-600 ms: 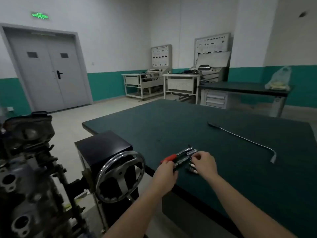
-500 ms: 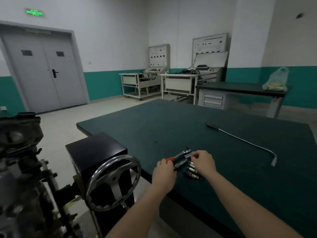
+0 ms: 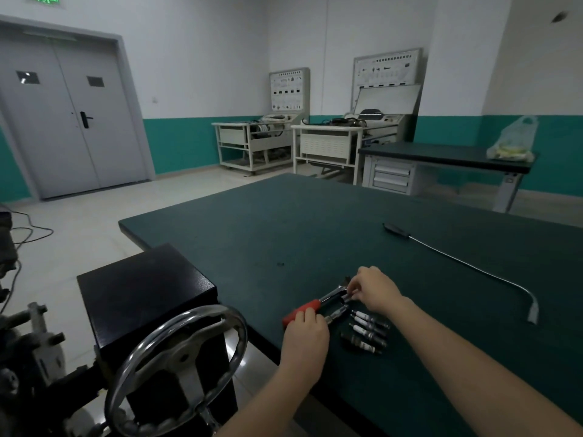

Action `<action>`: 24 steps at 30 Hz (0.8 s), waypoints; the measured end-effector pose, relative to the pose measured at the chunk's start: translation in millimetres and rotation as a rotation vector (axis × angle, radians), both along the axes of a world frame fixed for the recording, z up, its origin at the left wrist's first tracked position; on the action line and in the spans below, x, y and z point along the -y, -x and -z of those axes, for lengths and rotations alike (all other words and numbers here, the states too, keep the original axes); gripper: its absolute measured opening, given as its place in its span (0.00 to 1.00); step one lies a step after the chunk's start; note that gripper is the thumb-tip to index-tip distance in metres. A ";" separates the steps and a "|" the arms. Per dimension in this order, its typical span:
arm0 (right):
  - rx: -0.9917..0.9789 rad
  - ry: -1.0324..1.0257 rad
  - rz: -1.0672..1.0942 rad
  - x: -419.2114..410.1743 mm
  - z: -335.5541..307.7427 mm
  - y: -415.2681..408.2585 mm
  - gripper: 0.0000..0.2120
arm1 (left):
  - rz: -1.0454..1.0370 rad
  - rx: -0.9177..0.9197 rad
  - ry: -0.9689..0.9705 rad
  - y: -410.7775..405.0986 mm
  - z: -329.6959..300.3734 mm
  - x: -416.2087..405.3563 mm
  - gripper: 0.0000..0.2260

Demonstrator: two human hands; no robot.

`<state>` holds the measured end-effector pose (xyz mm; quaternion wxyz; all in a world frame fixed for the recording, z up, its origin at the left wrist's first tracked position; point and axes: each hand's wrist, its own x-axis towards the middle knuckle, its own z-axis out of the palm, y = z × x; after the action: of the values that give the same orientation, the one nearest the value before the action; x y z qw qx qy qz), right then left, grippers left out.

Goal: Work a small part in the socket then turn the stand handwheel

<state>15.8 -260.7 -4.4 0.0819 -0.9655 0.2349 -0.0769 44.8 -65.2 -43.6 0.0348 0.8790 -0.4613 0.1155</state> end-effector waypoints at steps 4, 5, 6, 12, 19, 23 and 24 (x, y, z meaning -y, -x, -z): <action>-0.050 0.074 -0.054 -4.1 -1.6 -5.2 0.12 | 0.008 0.039 -0.037 -0.7 1.4 2.0 0.12; -0.062 0.109 -0.068 -5.8 -1.0 -6.8 0.13 | 0.019 0.049 -0.040 -1.5 2.0 2.0 0.12; -0.085 0.143 -0.080 -8.0 -0.7 -7.9 0.13 | 0.025 0.061 -0.043 -2.1 2.4 1.4 0.12; -0.055 0.170 -0.062 -7.9 -0.6 -6.1 0.13 | -0.003 0.023 0.014 0.5 1.9 0.0 0.10; 0.491 -0.234 0.202 -20.1 -27.1 21.2 0.13 | -0.114 -0.218 0.351 15.7 -23.6 -12.0 0.08; 0.785 -0.694 0.166 -64.6 -72.3 40.9 0.08 | -0.108 -0.629 0.781 27.8 -48.0 -35.6 0.08; 0.852 -0.845 0.133 -82.4 -82.9 47.6 0.05 | -0.084 -0.701 0.909 35.2 -61.1 -48.2 0.08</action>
<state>-31.8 -178.3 78.5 0.5402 -0.7168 0.2515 -0.3621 9.6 -17.0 17.5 0.5555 0.7791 -0.2907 0.0053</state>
